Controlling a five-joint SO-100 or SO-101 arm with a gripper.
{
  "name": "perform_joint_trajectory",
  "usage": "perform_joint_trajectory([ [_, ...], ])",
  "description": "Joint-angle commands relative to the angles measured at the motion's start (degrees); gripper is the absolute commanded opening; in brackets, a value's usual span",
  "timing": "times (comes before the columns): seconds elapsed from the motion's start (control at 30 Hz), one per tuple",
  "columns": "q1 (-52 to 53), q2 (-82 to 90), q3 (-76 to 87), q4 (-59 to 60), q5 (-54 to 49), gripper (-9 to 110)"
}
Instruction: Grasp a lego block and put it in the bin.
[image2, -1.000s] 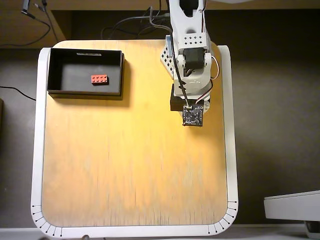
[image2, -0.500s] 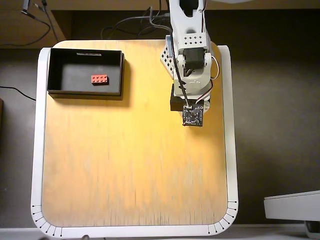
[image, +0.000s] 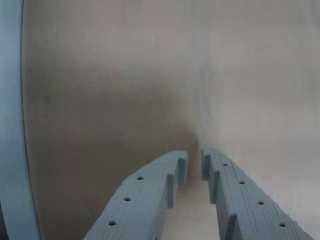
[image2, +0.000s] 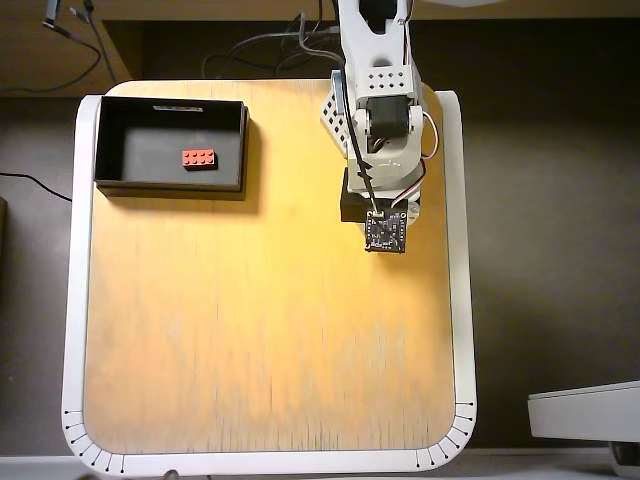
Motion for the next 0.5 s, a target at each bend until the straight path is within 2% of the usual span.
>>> perform_joint_trajectory([
  [0.0,-1.41,5.19,9.05,0.35,-0.18,0],
  [0.47,-1.41,5.1,9.05,0.35,-0.18,0],
])
